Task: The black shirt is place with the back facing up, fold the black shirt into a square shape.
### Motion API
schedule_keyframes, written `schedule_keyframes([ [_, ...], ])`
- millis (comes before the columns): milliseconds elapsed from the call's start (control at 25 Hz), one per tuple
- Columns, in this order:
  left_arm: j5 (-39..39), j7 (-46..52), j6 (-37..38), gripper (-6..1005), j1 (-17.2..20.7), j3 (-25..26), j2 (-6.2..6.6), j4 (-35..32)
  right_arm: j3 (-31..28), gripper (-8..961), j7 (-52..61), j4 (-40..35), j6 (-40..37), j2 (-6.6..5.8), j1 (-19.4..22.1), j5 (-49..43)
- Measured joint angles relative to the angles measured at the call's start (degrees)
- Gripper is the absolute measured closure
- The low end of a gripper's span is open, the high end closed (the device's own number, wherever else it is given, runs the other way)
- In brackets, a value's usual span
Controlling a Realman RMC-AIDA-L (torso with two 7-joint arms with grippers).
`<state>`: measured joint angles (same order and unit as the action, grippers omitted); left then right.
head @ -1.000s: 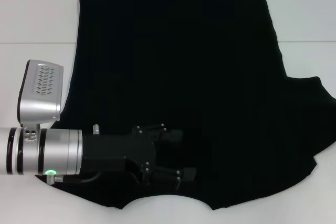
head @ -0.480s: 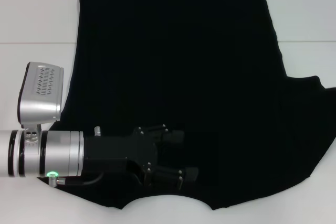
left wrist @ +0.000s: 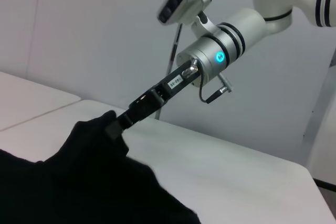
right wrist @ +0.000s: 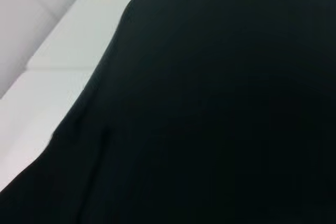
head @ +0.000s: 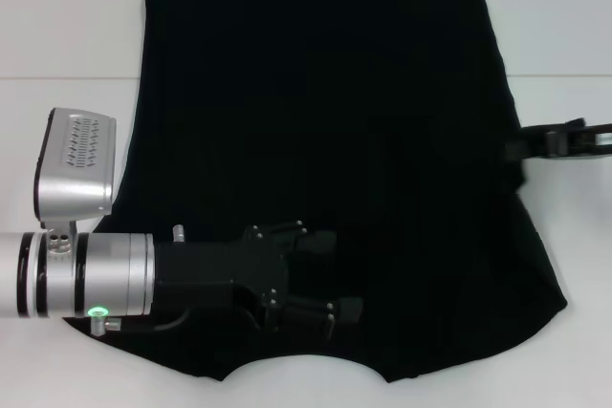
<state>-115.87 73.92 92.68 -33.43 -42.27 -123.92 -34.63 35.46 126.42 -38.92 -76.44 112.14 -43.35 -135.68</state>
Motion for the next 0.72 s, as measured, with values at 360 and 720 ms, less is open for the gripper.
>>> schedule_keyframes([
  [360, 0.0, 0.7, -0.3, 79, -0.2, 0.1, 0.13, 0.0, 10.1, 932, 7.6, -0.3, 3.0, 2.76, -5.0, -4.6],
  [720, 0.0, 0.9, -1.5, 84, -0.2, 0.2, 0.25, 0.0, 10.2, 635, 11.5, -0.4, 3.5, 1.72, -4.9, -5.5],
])
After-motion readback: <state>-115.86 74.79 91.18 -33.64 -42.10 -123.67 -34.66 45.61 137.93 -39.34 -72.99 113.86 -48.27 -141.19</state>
